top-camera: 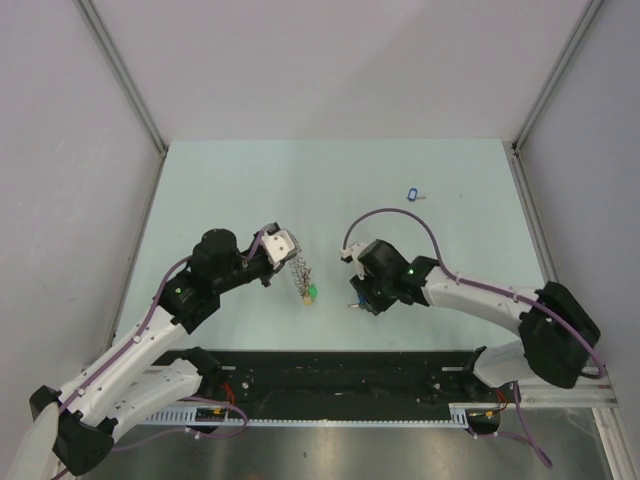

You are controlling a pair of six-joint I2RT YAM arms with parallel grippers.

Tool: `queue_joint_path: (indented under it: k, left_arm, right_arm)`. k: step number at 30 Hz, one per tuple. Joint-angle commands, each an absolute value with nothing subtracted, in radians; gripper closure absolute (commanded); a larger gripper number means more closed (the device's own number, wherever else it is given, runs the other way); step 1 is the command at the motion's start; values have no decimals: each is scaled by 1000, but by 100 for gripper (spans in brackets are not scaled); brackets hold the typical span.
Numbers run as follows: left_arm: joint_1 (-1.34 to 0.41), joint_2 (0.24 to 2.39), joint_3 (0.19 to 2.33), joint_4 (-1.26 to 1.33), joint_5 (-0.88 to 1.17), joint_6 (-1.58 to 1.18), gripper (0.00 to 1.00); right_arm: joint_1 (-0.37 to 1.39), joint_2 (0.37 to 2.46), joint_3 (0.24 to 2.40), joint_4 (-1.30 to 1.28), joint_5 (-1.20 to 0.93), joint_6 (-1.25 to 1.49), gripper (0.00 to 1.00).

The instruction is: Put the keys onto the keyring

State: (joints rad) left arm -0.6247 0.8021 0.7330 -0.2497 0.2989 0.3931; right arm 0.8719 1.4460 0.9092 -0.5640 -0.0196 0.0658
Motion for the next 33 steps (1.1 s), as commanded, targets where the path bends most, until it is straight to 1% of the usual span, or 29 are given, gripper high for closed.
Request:
queue_joint_path:
  k: [1, 2, 3, 4, 6, 9, 16, 24, 33]
  left_arm:
    - [-617, 785, 742, -184, 308, 407, 99]
    - [-617, 787, 742, -184, 307, 407, 100]
    - [-617, 787, 742, -184, 307, 407, 100]
    - [-617, 787, 742, -186, 307, 407, 100]
    - [-617, 787, 742, -183, 305, 407, 100]
    - [-617, 790, 742, -183, 304, 408, 100]
    - [-617, 793, 741, -181, 302, 407, 100]
    - [-617, 798, 741, -183, 302, 406, 100]
    - [-617, 801, 742, -184, 304, 407, 100]
  right_arm:
    - [868, 1278, 729, -248, 0, 153, 67]
    - [871, 1220, 691, -209, 0, 182, 67]
    - [873, 1195, 630, -174, 47, 192, 67]
    - [874, 1169, 597, -108, 58, 201, 67]
    - [876, 1119, 528, -59, 95, 218, 67]
    - [874, 1095, 476, 23, 109, 221, 67]
    - [877, 1140, 407, 142, 92, 198, 67]
    - [877, 1218, 402, 175, 101, 172, 67]
    - [877, 1256, 391, 193, 92, 164, 68]
